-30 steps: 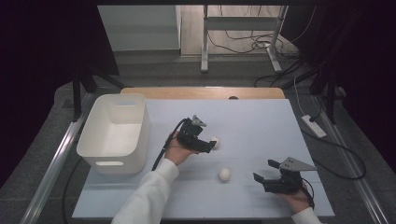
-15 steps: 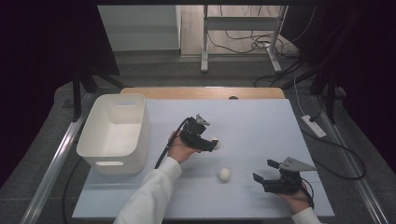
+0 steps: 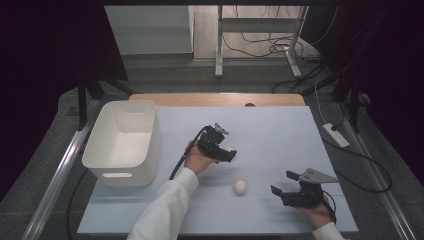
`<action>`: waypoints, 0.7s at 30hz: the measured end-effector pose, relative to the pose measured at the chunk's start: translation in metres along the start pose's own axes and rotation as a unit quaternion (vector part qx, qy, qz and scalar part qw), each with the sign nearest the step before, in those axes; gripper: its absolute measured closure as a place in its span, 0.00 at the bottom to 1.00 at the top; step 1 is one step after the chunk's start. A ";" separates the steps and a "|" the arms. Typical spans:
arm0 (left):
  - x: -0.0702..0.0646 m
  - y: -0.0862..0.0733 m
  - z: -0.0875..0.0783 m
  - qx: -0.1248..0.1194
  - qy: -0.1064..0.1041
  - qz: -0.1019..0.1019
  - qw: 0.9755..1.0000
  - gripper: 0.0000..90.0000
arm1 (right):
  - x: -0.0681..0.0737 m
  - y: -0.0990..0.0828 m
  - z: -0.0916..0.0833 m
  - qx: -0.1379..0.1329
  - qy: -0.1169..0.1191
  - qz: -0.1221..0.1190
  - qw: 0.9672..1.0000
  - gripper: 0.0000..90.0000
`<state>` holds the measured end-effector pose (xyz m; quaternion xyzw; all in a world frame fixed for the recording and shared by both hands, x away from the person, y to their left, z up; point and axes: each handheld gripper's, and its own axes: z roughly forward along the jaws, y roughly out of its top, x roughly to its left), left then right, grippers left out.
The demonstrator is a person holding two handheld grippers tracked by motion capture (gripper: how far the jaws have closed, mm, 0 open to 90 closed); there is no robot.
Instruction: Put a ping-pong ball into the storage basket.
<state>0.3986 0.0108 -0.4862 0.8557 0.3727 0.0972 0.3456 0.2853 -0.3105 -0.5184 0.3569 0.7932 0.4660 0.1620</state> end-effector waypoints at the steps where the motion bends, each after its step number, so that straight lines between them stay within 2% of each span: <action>1: 0.000 0.000 0.001 0.001 0.000 0.000 1.000 0.14 | 0.000 0.000 0.000 0.000 0.000 0.000 1.000 0.16; 13: 0.005 0.000 0.012 0.008 -0.002 -0.012 1.000 0.14 | 0.000 0.000 0.000 -0.002 0.001 0.001 1.000 0.16; 21: 0.005 0.000 0.019 0.016 -0.007 -0.007 1.000 0.14 | 0.000 0.000 0.000 -0.004 0.002 0.002 1.000 0.16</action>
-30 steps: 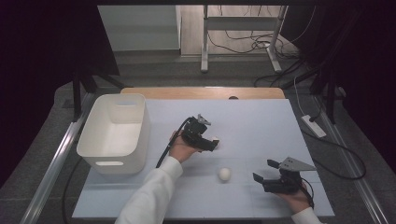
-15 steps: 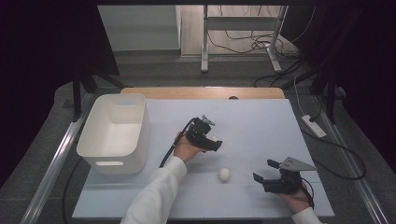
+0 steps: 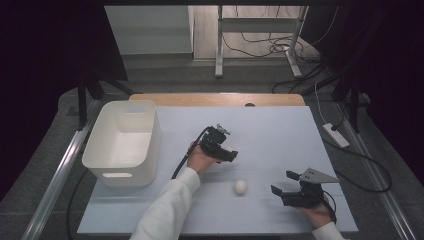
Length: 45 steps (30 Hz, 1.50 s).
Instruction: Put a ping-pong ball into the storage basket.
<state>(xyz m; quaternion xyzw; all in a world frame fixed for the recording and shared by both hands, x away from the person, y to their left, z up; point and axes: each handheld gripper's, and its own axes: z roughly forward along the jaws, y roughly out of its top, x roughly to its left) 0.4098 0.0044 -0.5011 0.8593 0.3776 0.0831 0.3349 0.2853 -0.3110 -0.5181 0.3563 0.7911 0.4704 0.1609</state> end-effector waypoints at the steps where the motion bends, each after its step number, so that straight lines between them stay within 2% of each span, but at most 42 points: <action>1: 0.000 0.000 0.001 0.001 0.000 0.000 1.000 0.14 | 0.000 0.000 0.000 0.000 0.000 0.000 1.000 0.16; 14: 0.002 -0.002 0.013 0.011 -0.002 -0.008 1.000 0.16 | 0.000 0.000 0.000 0.000 -0.002 -0.001 1.000 0.16; 24: 0.002 -0.003 0.015 0.014 -0.006 -0.007 1.000 0.26 | 0.000 0.000 0.000 0.001 -0.003 0.000 1.000 0.16; 36: 0.000 -0.003 0.014 0.017 -0.003 -0.005 1.000 0.56 | 0.000 0.000 0.000 0.001 -0.004 -0.001 1.000 0.16; 45: -0.001 -0.002 0.011 0.009 0.006 -0.001 1.000 0.57 | 0.000 0.000 0.000 0.001 -0.005 -0.001 1.000 0.16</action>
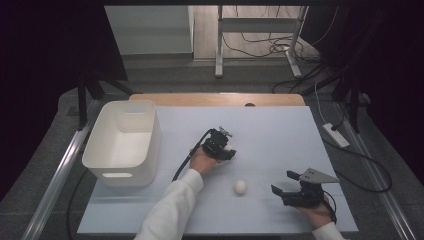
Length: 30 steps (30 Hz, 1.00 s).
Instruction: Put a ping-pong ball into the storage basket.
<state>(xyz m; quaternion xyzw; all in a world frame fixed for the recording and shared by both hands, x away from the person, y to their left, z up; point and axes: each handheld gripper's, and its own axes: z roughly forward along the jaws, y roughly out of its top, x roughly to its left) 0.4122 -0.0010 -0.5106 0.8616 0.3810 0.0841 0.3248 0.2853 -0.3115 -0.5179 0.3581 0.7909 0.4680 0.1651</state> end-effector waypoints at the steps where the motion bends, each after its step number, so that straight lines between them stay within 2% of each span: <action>1: 0.000 0.000 0.000 0.000 0.000 0.000 1.000 0.57 | 0.000 0.000 0.000 0.000 0.000 0.000 1.000 0.16; 15: 0.002 0.001 -0.016 -0.017 0.002 -0.005 1.000 0.57 | 0.000 0.000 -0.001 -0.001 -0.001 -0.001 1.000 0.16; 21: 0.000 0.000 -0.023 -0.033 -0.009 -0.013 0.999 0.57 | 0.000 0.000 -0.001 0.000 -0.002 -0.001 1.000 0.16; 30: -0.001 -0.004 -0.032 -0.048 -0.009 -0.014 0.999 0.57 | 0.000 0.000 -0.001 -0.001 -0.001 -0.001 1.000 0.16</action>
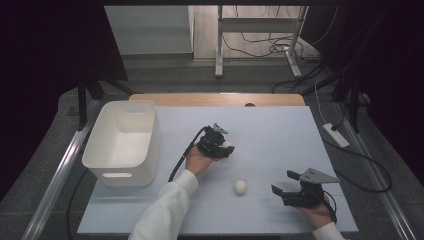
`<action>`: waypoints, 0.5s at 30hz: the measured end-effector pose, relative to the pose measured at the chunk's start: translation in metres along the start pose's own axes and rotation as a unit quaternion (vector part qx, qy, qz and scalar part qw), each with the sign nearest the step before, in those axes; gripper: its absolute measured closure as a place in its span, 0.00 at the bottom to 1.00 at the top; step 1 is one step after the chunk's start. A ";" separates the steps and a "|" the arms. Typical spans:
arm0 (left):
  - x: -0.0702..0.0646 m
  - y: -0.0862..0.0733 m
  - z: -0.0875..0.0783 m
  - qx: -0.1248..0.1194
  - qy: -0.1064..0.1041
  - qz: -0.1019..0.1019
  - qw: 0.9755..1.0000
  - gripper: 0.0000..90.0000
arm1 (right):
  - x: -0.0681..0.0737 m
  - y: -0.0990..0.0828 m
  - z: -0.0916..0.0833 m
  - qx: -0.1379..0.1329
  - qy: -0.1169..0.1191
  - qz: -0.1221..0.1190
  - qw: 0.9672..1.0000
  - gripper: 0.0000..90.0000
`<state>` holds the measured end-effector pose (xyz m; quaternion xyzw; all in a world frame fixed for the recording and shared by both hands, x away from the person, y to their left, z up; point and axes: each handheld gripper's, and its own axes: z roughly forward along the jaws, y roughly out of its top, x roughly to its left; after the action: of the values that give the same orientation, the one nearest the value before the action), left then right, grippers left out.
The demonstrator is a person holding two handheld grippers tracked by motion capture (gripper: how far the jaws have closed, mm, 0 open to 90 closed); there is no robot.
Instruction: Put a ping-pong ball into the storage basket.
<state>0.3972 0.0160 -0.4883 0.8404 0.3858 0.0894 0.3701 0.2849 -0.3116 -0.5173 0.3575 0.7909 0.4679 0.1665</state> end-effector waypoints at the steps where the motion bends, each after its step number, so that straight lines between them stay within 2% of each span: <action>1: 0.001 -0.001 -0.001 -0.001 -0.001 -0.001 1.000 0.57 | 0.000 0.000 0.000 0.000 0.000 0.000 1.000 0.16; 8: 0.003 -0.004 -0.004 -0.007 -0.001 -0.007 1.000 0.57 | 0.000 0.000 0.000 0.000 0.000 0.000 1.000 0.16; 15: -0.002 -0.004 -0.013 -0.023 0.004 0.010 1.000 0.57 | 0.000 0.000 0.000 0.001 -0.001 -0.001 1.000 0.16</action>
<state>0.3878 0.0232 -0.4815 0.8352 0.3769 0.1052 0.3864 0.2849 -0.3114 -0.5174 0.3576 0.7914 0.4668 0.1671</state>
